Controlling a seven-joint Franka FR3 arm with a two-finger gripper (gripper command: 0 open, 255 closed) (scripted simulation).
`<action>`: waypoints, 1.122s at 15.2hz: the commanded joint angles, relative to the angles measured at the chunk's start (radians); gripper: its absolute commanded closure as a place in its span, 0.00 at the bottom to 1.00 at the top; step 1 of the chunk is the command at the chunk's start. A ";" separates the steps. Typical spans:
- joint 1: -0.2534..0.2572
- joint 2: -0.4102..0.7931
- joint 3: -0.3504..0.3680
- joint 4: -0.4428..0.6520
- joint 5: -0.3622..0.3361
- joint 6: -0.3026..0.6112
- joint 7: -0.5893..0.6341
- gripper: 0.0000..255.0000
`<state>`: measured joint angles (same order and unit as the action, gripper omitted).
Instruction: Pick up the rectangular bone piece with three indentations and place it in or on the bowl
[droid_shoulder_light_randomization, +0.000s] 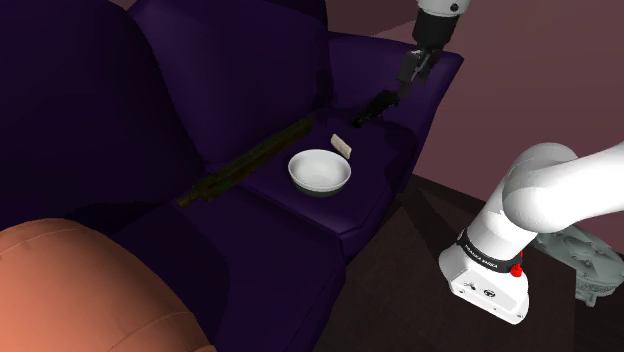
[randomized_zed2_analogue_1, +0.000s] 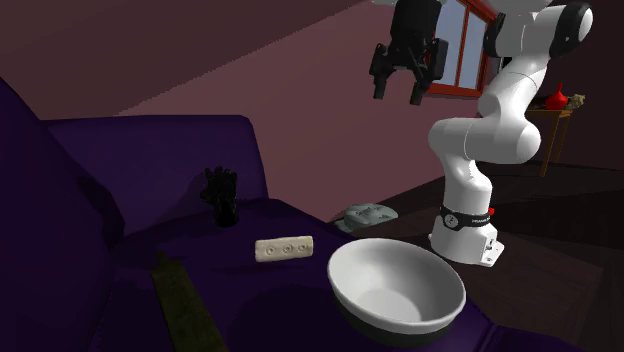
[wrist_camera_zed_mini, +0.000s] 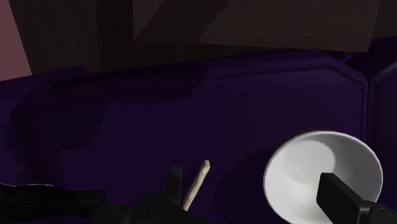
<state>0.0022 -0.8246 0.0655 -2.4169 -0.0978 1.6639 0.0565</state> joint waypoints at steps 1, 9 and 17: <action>0.000 0.000 0.000 0.000 0.000 0.000 0.000 0.00; -0.044 0.241 -0.030 -0.038 0.013 0.250 0.068 0.00; -0.079 0.533 -0.062 0.007 0.037 0.470 0.120 0.00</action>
<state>-0.0727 -0.3347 0.0077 -2.4221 -0.0649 2.1048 0.1706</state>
